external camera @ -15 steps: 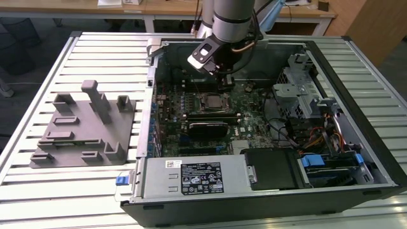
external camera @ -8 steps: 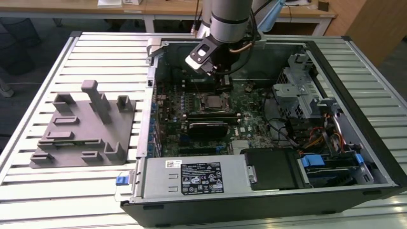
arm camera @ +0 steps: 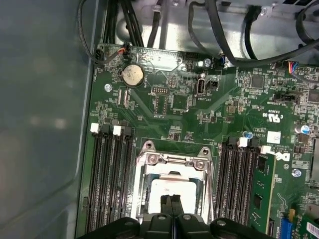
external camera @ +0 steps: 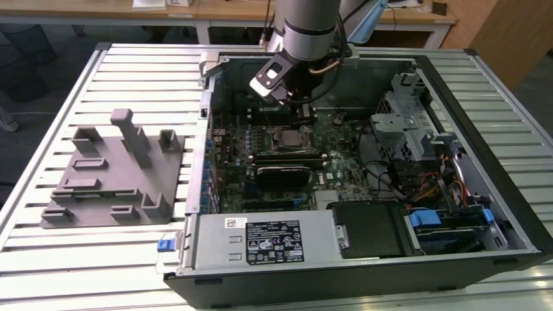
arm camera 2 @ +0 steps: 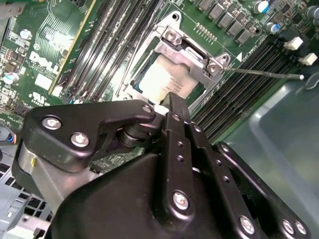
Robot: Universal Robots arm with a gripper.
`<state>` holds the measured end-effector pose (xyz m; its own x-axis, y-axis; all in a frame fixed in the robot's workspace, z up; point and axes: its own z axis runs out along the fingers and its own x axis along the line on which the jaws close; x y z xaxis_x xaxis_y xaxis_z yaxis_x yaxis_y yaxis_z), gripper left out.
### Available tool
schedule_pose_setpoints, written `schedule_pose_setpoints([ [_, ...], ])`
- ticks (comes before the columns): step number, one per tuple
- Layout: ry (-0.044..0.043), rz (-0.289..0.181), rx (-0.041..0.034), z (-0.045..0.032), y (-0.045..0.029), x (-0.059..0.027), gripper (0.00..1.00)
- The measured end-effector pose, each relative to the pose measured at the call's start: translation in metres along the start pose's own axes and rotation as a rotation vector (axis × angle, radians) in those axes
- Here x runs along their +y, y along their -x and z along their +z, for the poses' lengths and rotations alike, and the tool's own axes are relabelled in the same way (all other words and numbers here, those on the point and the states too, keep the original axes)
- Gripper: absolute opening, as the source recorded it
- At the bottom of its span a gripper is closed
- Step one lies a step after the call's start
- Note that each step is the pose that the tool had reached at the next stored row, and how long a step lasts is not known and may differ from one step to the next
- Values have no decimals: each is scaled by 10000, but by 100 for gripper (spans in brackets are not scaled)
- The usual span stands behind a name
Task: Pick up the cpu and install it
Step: 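Place the cpu into insertion slot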
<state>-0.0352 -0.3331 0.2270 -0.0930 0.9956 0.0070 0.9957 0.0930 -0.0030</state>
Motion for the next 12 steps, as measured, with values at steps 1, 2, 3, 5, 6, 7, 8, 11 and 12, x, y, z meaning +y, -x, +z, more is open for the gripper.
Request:
schedule_pose_setpoints([
  [1,0,-2,0,10,0,-7,11],
  [2,0,-4,-1,20,-1,-17,11],
  [3,0,-7,0,30,-2,-27,11],
  [5,-1,-16,-1,49,-4,-53,11],
  [6,-1,-22,-1,58,-5,-66,11],
  [7,-1,-27,-2,68,-7,-81,11],
  [8,0,-33,-1,78,-8,-98,11],
  [11,-1,-46,-1,99,-11,-137,11],
  [12,-1,-48,-1,104,-13,-148,11],
])
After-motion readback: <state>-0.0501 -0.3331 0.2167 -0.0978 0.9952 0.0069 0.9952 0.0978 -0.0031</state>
